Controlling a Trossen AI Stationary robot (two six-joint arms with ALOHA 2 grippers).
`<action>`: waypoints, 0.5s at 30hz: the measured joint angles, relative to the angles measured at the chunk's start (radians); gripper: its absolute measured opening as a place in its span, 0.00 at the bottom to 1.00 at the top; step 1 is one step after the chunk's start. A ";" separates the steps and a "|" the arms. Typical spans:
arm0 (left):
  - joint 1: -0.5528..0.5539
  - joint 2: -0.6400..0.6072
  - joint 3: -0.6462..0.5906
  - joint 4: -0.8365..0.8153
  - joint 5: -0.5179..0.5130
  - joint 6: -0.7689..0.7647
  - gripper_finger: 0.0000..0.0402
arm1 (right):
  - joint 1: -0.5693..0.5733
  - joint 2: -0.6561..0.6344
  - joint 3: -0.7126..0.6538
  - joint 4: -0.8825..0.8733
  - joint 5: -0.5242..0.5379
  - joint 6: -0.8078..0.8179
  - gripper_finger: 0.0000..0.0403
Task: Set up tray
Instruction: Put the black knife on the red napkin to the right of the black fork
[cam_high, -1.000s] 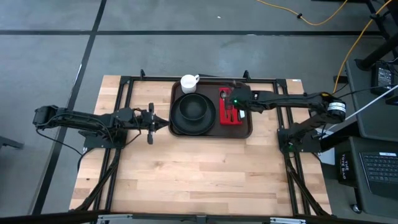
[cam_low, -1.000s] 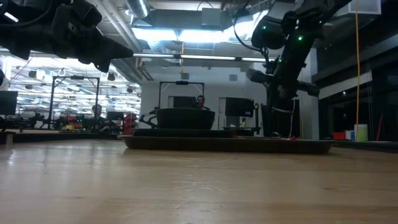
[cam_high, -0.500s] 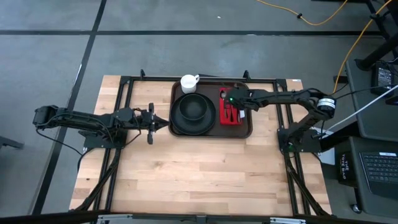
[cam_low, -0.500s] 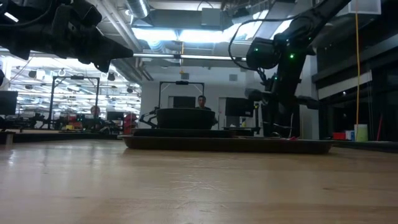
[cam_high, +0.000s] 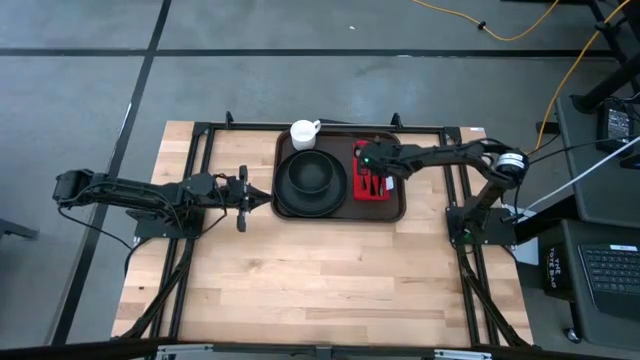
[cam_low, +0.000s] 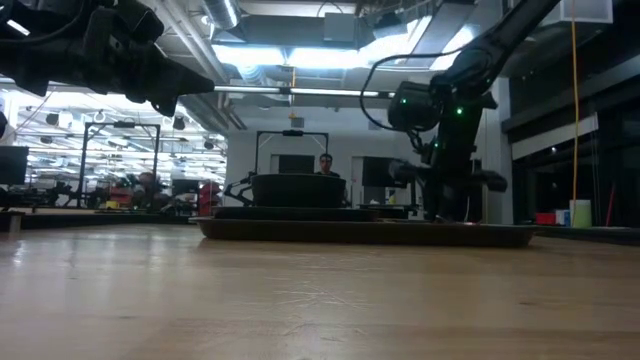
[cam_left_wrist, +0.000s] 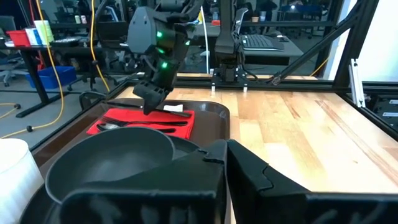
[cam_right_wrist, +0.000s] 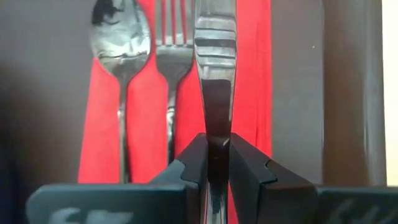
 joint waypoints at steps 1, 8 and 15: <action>0.000 0.000 0.000 0.000 0.000 0.000 0.01 | -0.005 0.005 0.000 0.003 0.000 0.000 0.13; 0.000 0.000 0.000 0.000 0.000 0.000 0.01 | -0.018 0.025 0.000 0.007 -0.016 -0.001 0.13; 0.000 0.000 0.000 0.000 0.000 0.001 0.01 | -0.018 0.025 0.000 0.008 -0.016 0.000 0.13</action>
